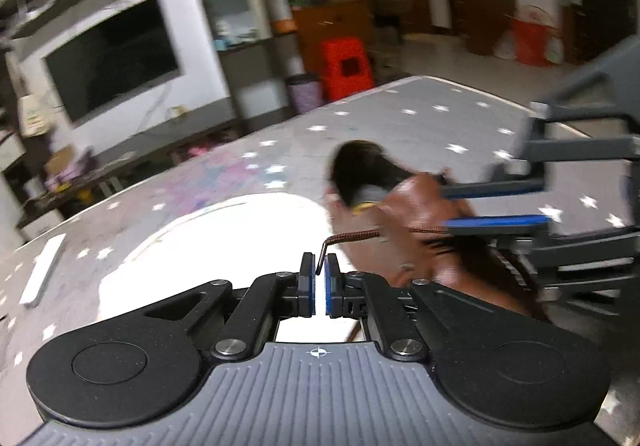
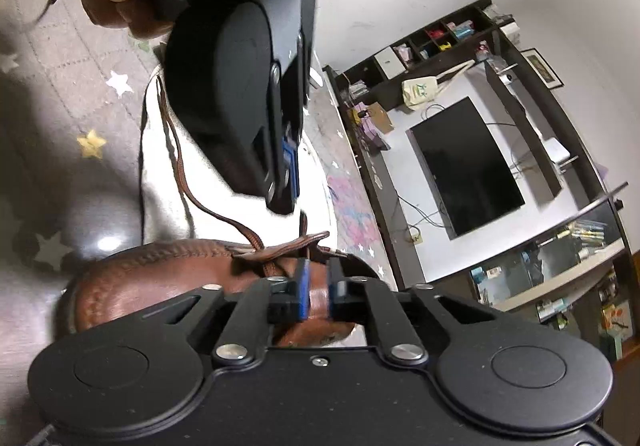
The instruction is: Lace up shoes with both hands
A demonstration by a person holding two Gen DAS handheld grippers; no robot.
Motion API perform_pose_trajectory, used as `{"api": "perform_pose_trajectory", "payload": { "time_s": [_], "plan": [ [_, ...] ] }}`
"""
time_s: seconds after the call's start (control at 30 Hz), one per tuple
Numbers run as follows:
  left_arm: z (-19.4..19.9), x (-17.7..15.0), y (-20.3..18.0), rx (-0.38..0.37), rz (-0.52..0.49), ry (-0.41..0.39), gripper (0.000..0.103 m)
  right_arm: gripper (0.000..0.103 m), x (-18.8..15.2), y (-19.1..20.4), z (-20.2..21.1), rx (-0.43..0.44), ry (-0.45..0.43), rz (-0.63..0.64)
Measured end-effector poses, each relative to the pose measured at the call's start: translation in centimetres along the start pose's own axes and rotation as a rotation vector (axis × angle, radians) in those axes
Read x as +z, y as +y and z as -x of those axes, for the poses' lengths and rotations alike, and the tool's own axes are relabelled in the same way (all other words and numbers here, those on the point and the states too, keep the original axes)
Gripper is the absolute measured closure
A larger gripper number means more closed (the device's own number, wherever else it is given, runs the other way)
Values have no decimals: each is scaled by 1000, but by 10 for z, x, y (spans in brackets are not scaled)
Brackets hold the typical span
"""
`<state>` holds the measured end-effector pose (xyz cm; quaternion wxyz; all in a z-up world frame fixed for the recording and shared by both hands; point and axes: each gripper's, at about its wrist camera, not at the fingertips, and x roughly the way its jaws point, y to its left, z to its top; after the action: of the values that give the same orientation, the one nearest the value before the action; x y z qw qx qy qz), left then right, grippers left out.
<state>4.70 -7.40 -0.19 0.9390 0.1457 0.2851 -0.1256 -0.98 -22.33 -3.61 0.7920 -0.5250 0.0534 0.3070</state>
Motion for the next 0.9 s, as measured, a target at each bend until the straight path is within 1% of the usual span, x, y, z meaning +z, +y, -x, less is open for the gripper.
{"api": "perform_pose_trajectory", "payload": {
  "time_s": [0.1,0.17,0.37,0.47,0.5,0.57,0.6,0.77,0.9],
  "plan": [
    [9,-4,11,52,60,-10,99,92,-6,3,12,-5,13,-28],
    [15,-8,24,88,112,-8,99,92,-10,8,19,-5,27,-40],
    [23,-19,55,125,229,29,99,92,-14,16,29,9,51,-59],
    [27,-24,68,156,275,42,99,92,-11,10,25,17,53,-69],
    [27,-25,73,156,288,48,99,92,-10,9,25,17,51,-72],
    [24,-28,82,104,338,81,98,92,-9,7,24,17,47,-78],
    [21,-30,84,84,342,104,98,92,-7,6,23,17,43,-81],
    [19,-38,87,99,340,142,93,90,3,8,16,38,18,-76],
    [19,-40,89,112,337,150,81,88,13,13,10,62,-7,-69]
  ]
}}
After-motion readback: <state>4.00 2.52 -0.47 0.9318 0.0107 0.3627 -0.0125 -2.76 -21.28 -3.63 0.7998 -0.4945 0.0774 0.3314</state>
